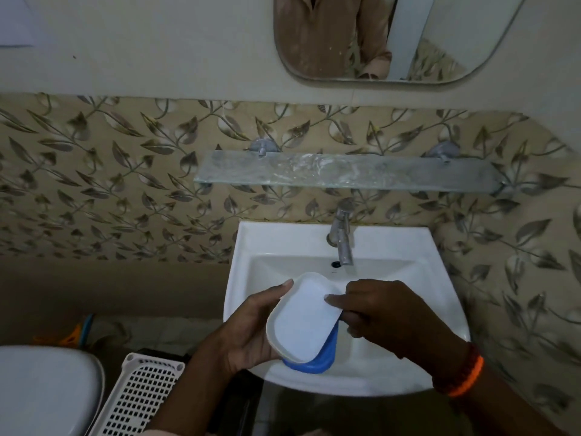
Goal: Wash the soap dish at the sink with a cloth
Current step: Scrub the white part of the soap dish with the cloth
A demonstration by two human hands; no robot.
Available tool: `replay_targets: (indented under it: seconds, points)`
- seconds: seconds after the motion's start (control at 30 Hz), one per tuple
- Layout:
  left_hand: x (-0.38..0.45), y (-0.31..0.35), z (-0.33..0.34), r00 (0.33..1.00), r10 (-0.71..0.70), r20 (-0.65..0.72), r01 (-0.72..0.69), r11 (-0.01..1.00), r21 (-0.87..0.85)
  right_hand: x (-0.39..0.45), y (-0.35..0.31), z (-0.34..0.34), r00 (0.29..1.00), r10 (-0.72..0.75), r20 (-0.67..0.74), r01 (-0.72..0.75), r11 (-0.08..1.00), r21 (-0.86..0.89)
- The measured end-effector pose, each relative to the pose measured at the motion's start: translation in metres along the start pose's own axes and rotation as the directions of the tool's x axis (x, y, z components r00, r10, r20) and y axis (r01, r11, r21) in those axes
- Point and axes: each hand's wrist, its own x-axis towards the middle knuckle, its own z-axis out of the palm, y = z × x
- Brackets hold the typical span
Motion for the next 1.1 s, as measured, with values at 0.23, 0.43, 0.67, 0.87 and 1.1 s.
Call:
replay_targets:
  seconds: [0.23,0.43,0.67,0.87,1.1]
  points:
    - [0.002,-0.012,0.016,0.999,-0.051,0.006,0.051,0.999,0.0,-0.008,0.0,-0.001,0.994,-0.039,-0.103,0.016,0.975,-0.222]
    - [0.002,-0.019,0.025,0.996,-0.059,-0.06,0.054,0.995,-0.079,-0.011,-0.004,0.005,0.987,-0.051,-0.15,0.023,0.983,-0.184]
    - [0.004,-0.021,0.032,0.97,0.092,-0.227,-0.087,0.996,0.032,-0.015,0.001,-0.009,0.953,0.28,-0.115,-0.256,0.949,0.185]
    - [0.008,-0.023,0.04,0.906,0.223,-0.36,-0.163,0.968,0.19,-0.016,-0.004,-0.031,0.638,0.769,0.033,-0.466,0.352,0.812]
    - [0.011,-0.028,0.056,0.887,0.345,-0.308,-0.223,0.903,0.368,-0.004,-0.039,-0.009,0.963,0.135,-0.234,-0.11,0.987,0.119]
